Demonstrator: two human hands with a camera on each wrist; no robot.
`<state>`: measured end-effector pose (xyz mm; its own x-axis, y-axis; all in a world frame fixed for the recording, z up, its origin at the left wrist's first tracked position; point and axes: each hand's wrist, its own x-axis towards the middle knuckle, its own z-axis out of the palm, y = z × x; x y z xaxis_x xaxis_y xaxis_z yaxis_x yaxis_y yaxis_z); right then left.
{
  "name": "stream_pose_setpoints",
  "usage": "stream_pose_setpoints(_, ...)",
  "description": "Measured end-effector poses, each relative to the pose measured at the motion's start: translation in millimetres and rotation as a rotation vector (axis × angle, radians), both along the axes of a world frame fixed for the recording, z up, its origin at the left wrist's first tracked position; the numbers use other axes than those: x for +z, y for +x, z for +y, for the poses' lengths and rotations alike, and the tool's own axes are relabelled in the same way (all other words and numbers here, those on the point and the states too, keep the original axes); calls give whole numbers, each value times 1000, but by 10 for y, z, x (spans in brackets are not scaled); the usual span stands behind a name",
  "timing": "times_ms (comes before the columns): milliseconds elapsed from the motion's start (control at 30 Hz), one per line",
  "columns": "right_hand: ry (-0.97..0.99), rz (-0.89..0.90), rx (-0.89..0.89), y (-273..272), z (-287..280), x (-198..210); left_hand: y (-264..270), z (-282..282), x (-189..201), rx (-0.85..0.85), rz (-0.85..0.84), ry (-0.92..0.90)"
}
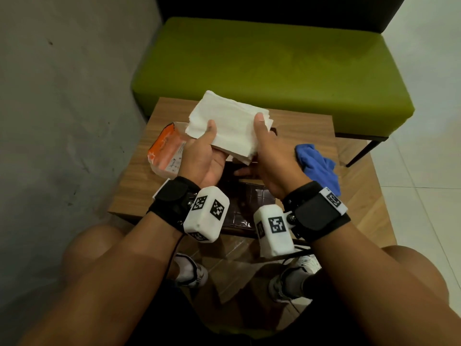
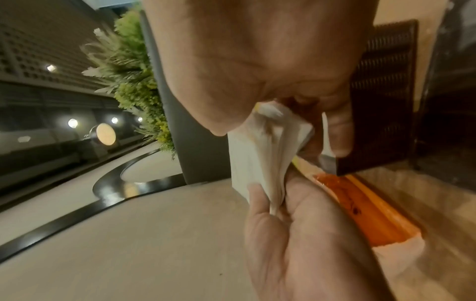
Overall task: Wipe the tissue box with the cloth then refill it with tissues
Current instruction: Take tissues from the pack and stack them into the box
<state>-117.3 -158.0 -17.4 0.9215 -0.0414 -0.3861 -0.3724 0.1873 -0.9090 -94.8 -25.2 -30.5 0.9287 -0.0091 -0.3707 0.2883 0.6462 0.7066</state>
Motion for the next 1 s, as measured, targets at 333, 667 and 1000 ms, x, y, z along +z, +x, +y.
stream_pose_setpoints(333, -202, -188, 28, 95, -279, -205, 20, 338, 177, -334, 36, 308)
stream_pose_setpoints(667, -168, -78, 0, 116, -267, -37, 119, 214, 110, -311, 55, 473)
stream_pose_setpoints(1000, -501, -21, -77, 553, -554, -67, 573, 132, 6, -218, 13, 851)
